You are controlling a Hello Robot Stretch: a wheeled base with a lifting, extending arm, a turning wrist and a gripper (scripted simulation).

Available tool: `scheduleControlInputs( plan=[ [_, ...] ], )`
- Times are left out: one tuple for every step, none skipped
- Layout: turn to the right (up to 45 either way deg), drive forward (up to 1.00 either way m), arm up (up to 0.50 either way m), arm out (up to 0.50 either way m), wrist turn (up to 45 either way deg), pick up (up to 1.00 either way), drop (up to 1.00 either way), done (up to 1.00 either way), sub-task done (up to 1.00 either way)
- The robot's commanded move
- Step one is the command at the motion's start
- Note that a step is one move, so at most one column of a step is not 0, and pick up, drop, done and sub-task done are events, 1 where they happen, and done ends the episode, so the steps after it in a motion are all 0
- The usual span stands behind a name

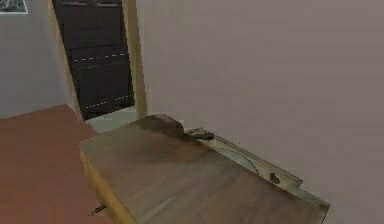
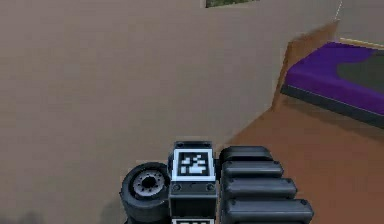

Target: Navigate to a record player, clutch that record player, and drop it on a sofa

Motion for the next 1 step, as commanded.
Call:
scheduleControlInputs(
  plan=[
    [0.0, 0.20, 0.00, 0.00, 0.0, 0.00, 0.00, 0.00, 0.00]
  ],
)
